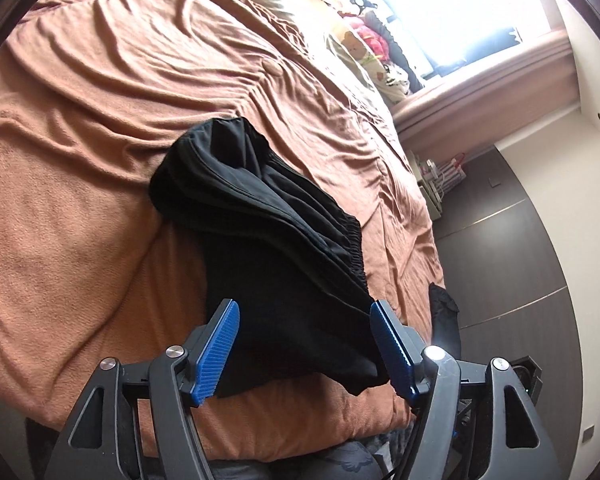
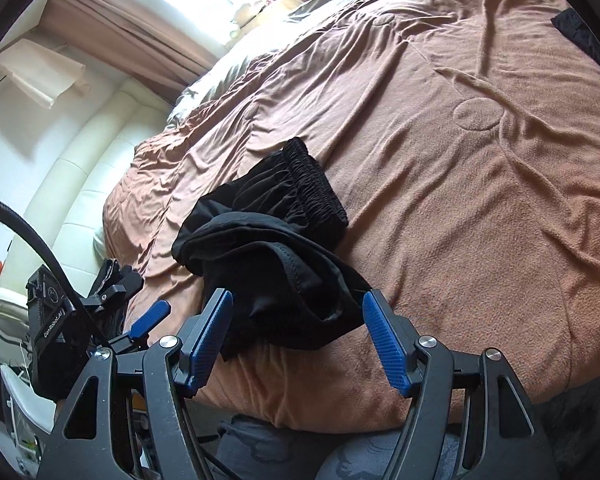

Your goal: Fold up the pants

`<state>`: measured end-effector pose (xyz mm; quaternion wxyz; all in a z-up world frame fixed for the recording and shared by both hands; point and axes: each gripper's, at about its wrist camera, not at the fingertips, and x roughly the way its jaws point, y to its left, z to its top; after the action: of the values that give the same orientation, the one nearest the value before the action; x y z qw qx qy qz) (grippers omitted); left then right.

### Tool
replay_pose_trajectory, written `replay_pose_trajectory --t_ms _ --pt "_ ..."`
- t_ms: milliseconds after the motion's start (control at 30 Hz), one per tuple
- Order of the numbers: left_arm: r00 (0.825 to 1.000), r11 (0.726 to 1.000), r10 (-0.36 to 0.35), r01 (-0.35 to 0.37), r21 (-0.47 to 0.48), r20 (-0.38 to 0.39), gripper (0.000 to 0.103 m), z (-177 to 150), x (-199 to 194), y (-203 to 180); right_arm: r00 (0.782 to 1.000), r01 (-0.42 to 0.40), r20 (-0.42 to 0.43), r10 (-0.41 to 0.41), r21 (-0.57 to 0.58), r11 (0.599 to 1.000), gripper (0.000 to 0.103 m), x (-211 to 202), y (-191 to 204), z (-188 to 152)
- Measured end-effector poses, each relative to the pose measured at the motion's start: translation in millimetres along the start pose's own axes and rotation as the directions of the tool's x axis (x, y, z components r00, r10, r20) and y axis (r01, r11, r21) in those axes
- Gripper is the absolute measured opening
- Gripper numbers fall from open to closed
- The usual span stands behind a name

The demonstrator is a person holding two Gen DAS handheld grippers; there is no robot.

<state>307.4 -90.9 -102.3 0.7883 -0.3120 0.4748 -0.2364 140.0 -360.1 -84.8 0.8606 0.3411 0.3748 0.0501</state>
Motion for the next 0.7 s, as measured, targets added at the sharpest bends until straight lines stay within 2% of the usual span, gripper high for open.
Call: replay_pose_trajectory --t_ms 100,200,300,500,700 --pt "1.0 0.999 -0.002 0.001 -0.032 -0.003 0.071 6.1 -1.0 14.1 1.0 0.022 -0.002 -0.022 -0.018 1.0 0.073 8.7 3.4 1.5" --pt "1.0 0.998 -0.002 0.002 -0.058 -0.001 0.076 12.8 2.7 24.6 0.998 0.058 -0.001 -0.058 -0.031 0.998 0.073 15.6 4.2 1.1" --pt "1.0 0.997 -0.016 0.015 -0.074 -0.001 0.077 19.6 8.6 31.6 0.996 0.091 -0.004 -0.091 -0.032 0.995 0.073 22.0 1.2 2.5" --pt "0.998 0.993 -0.061 0.06 -0.106 -0.009 0.077 33.1 33.9 36.5 0.995 0.097 -0.026 -0.097 -0.019 0.995 0.073 30.8 -3.8 3.3" --pt "0.994 0.977 -0.107 0.099 -0.188 -0.033 0.077 34.7 60.9 44.1 0.995 0.091 -0.031 -0.091 -0.007 0.996 0.073 35.2 -10.3 6.7"
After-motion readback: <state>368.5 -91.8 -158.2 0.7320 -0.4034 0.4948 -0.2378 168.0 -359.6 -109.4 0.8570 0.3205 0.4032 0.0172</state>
